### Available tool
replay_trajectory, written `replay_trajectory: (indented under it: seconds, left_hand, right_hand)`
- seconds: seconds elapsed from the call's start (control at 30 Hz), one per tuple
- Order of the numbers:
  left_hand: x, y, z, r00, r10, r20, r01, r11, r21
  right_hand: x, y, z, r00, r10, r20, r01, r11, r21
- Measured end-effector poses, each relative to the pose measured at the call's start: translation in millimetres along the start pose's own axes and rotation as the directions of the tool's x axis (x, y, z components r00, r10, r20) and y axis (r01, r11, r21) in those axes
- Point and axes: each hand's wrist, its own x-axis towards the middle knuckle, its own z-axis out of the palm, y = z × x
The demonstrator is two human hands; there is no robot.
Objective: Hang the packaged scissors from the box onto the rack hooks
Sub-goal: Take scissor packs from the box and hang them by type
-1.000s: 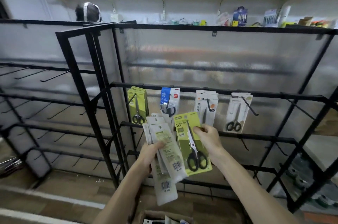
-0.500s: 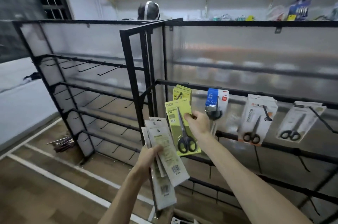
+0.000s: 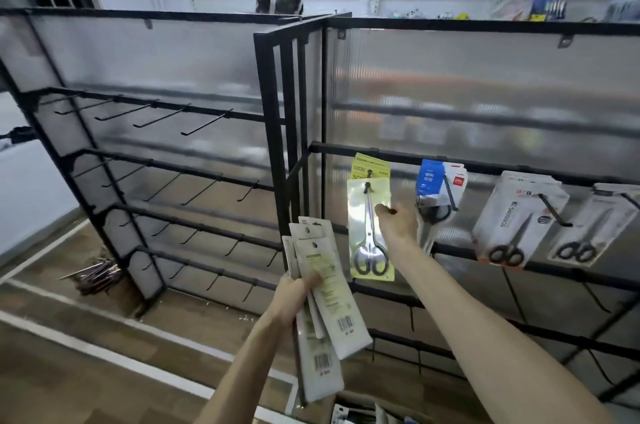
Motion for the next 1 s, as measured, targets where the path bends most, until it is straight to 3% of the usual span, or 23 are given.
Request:
replay_trajectory:
  seconds: [0.23, 0.33, 0.47, 0.57, 0.7, 0.8, 0.9, 1.0]
  left_hand:
    - [-6.1, 7.1, -6.5, 0.998, -0.027, 0.056, 0.030, 0.999, -0.042]
    - [-10.7, 6.9, -6.4, 0.996, -0.010, 0.086, 0.014, 0.999, -0.047]
    - [-9.8, 5.7, 3.0, 0.994, -0.023, 0.109, 0.035, 0.994, -0.107]
    - [-11.5, 7.3, 23.0, 0.986, -0.036, 0.161, 0.058, 0.989, -0.135]
    - [-21.6, 6.9, 52.3, 0.962, -0.080, 0.259, 0.125, 0.979, -0.160]
    - [-27.8, 4.1, 68.8, 0.939, -0.109, 0.327, 0.169, 0.973, -0.160]
    - [-33.0, 2.0, 81.7, 0.932, -0.109, 0.346, 0.156, 0.982, -0.111]
    - [-32.8, 1.4, 87.3, 0.937, -0.094, 0.337, 0.126, 0.989, -0.074]
  right_hand:
    - [58.6, 21.7, 24.8, 0.992, 0.016, -0.125, -0.059, 0.935, -0.350]
    - [32.4, 22.7, 17.7, 0.987, -0.094, -0.131, 0.030, 0.903, -0.428]
    - [-57.1, 28.6, 1.5, 0.985, -0.064, 0.160, 0.074, 0.996, -0.057]
    - [-97.2, 33.4, -15.9, 0.952, -0.008, 0.307, 0.015, 1.000, -0.019]
    - [-104.8, 38.5, -55.9, 0.938, 0.078, 0.338, -0.076, 0.997, -0.020]
    - [-97.2, 52.0, -82.9, 0.961, 0.155, 0.230, -0.166, 0.986, 0.028]
    - [-92.8, 61.2, -108.7, 0.957, 0.242, 0.159, -0.271, 0.941, 0.201]
    - [-91.0, 62.2, -131.2, 0.928, 0.310, 0.207, -0.371, 0.823, 0.430]
